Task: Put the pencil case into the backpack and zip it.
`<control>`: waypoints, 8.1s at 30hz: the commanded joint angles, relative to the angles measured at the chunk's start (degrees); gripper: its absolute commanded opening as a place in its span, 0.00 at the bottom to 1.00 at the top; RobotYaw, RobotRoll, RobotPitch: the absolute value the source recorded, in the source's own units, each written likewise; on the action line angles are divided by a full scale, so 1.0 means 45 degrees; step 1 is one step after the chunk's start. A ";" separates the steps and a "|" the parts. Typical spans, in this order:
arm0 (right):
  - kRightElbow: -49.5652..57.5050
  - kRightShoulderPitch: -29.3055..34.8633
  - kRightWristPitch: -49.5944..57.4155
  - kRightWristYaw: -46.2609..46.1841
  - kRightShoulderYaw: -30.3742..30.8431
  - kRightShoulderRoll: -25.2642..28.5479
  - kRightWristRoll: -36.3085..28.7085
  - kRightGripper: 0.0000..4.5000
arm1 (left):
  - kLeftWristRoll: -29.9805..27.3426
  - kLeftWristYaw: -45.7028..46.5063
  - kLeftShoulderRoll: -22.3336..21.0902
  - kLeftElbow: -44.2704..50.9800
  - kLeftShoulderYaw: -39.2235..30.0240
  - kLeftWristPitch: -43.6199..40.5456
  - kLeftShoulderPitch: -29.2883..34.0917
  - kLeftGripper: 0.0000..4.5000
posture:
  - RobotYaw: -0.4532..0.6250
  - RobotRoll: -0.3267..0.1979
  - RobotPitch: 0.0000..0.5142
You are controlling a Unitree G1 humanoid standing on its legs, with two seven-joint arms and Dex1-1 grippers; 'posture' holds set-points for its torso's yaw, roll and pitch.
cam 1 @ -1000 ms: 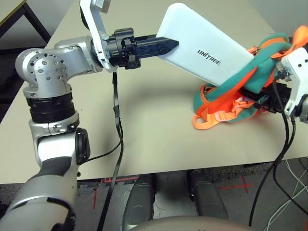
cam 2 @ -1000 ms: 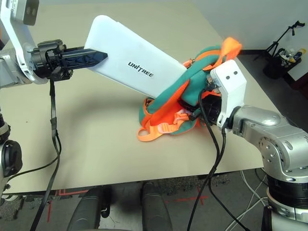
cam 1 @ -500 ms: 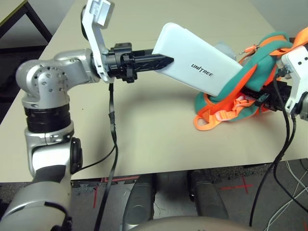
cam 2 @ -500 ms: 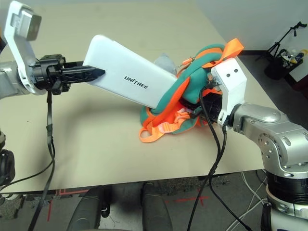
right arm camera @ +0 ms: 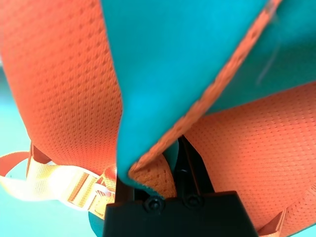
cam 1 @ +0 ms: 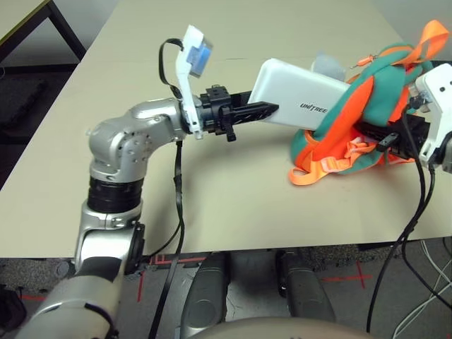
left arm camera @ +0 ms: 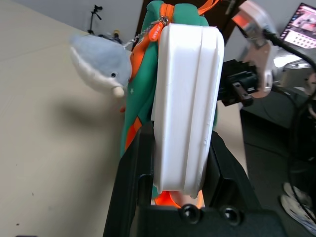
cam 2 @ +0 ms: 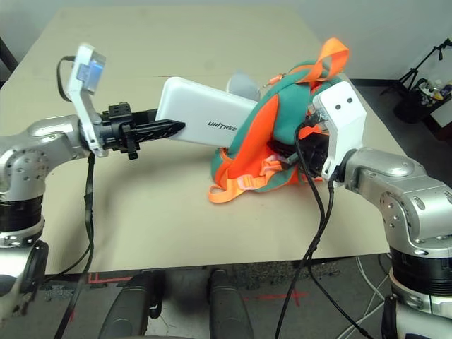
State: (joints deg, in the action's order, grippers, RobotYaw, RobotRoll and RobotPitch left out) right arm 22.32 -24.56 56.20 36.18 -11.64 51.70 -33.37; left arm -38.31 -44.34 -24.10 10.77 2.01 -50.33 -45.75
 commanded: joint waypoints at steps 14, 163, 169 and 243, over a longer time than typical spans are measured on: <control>0.0070 -0.0229 -0.0528 0.0174 0.0694 -0.0555 0.0253 0.04 | 0.1798 0.0546 0.1891 -0.1137 0.1608 0.1367 -0.0038 0.29 | 0.47 0.62 0.38; -0.1153 -0.0696 -0.2388 -0.0786 0.1995 -0.2771 0.2406 0.04 | -0.1950 0.2455 0.2633 -0.3107 -0.5017 -0.6421 -0.5053 0.03 | 0.48 0.62 0.37; -0.1810 -0.0945 -0.2914 -0.1076 0.1959 -0.3075 0.2966 0.04 | -0.2664 0.4038 0.2911 -0.1817 -0.5933 -0.7397 -0.4395 0.03 | 0.49 0.62 0.38; -0.4353 -0.2107 -0.4584 -0.2383 0.2027 -0.4590 0.5012 0.04 | -1.5860 1.0019 -0.4335 -0.0149 0.1037 -0.4172 0.4543 0.02 | 0.51 0.62 0.43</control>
State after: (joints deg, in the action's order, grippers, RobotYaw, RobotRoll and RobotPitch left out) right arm 4.90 -34.83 34.31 26.36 -2.84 31.00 -12.20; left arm -111.79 -1.10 -42.61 9.99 3.55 -67.06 -27.06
